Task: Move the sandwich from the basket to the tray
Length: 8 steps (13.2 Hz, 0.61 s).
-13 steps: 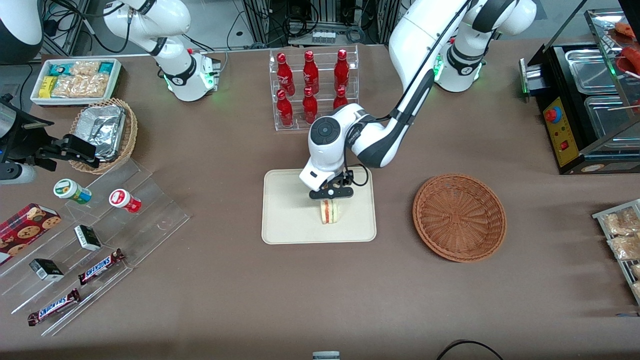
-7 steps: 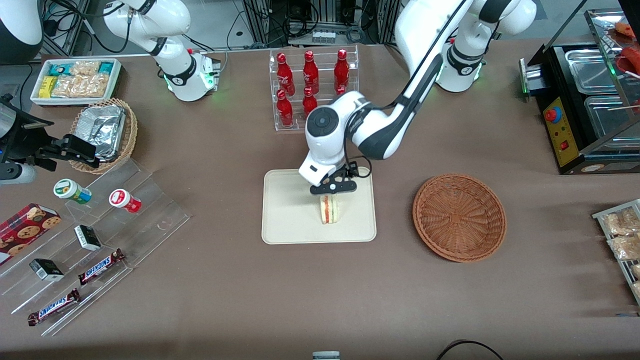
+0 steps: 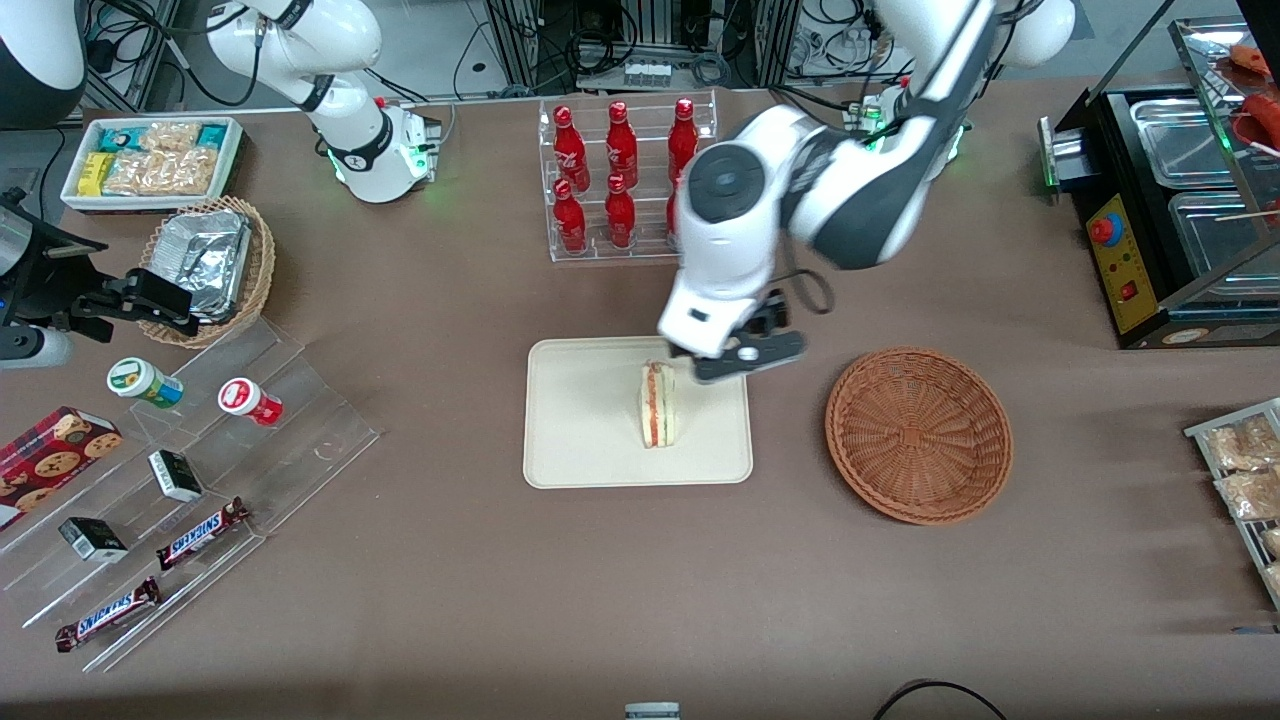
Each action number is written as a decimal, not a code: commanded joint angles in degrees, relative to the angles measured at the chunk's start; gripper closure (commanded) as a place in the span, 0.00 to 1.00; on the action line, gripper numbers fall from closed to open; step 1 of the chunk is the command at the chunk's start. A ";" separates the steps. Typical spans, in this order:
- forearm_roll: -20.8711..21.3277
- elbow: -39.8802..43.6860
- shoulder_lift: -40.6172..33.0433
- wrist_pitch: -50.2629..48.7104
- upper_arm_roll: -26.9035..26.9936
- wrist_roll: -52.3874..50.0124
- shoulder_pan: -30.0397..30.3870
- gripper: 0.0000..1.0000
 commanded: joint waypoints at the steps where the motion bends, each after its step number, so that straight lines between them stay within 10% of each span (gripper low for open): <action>1: -1.12 -0.71 -5.91 -4.79 -0.33 -0.43 4.17 0.01; 8: -1.21 -2.20 -14.71 -16.75 -0.33 19.65 18.57 0.01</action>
